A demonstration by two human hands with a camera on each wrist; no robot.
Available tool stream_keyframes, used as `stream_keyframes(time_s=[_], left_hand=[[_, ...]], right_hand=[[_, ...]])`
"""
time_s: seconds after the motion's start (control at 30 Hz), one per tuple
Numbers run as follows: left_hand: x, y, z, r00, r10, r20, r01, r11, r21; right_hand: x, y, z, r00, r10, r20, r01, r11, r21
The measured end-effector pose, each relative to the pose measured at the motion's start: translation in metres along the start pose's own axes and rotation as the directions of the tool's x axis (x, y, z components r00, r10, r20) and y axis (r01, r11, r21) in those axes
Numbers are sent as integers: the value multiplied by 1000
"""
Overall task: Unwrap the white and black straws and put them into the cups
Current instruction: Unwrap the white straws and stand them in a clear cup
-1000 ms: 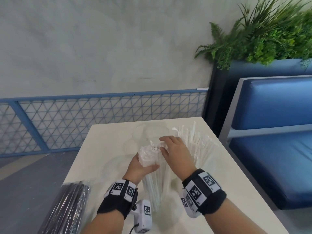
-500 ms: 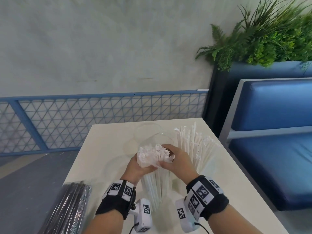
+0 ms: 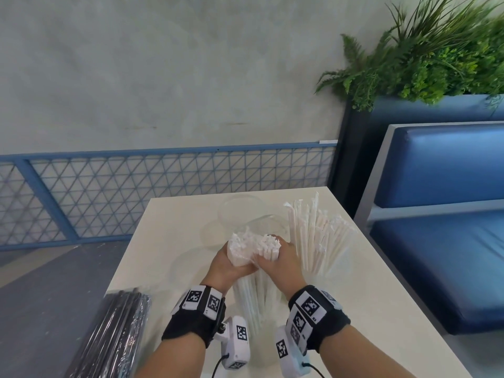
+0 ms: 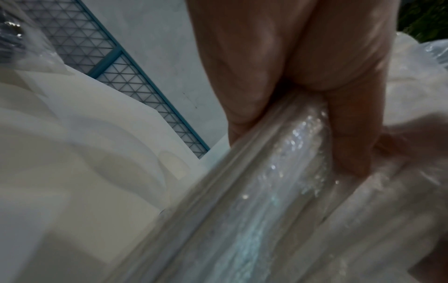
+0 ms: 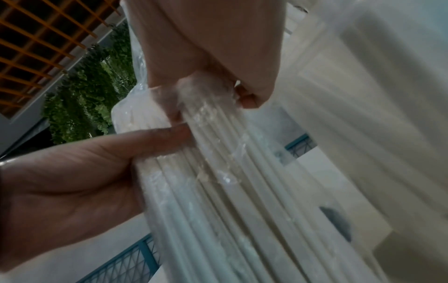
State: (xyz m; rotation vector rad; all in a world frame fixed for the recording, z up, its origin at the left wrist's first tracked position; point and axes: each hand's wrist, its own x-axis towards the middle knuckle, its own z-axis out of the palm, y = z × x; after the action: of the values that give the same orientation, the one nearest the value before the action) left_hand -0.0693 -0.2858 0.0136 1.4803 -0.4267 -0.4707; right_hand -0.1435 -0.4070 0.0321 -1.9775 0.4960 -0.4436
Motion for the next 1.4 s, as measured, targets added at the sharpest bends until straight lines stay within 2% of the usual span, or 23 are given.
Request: stream_keyframes(time_s=[0.13, 0.33, 0.63, 0.93, 1.03, 1.13, 1.27, 1.33, 1.4], left_hand=[[-1, 1, 2, 1000, -1, -10, 1, 999, 34], [0, -1, 1, 1000, -23, -19, 23, 999, 35], [1, -2, 3, 999, -26, -22, 28, 995, 100], [6, -2, 3, 998, -34, -48, 41, 986, 163], [8, -1, 3, 997, -39, -69, 52, 980, 194], [8, 0, 2, 995, -50, -84, 68, 970, 234], [9, 4, 4, 994, -63, -86, 82, 965, 249], [7, 5, 4, 996, -60, -71, 75, 968, 237], [4, 4, 3, 997, -61, -53, 71, 975, 212]], right_hand=[[-4, 2, 5, 998, 9, -58, -4, 997, 78], [-6, -11, -4, 991, -36, -128, 72, 954, 292], [6, -40, -25, 964, -114, -241, 191, 926, 326], [22, -52, -42, 949, -6, -317, 168, 858, 486], [22, -49, -44, 963, 14, -270, 130, 852, 507], [21, -46, -49, 994, 5, -108, 51, 861, 507], [14, -33, -49, 996, -45, 72, 10, 906, 424], [8, -24, -39, 998, -27, 63, 1, 927, 376], [6, -17, -30, 999, 33, 3, -32, 931, 365]])
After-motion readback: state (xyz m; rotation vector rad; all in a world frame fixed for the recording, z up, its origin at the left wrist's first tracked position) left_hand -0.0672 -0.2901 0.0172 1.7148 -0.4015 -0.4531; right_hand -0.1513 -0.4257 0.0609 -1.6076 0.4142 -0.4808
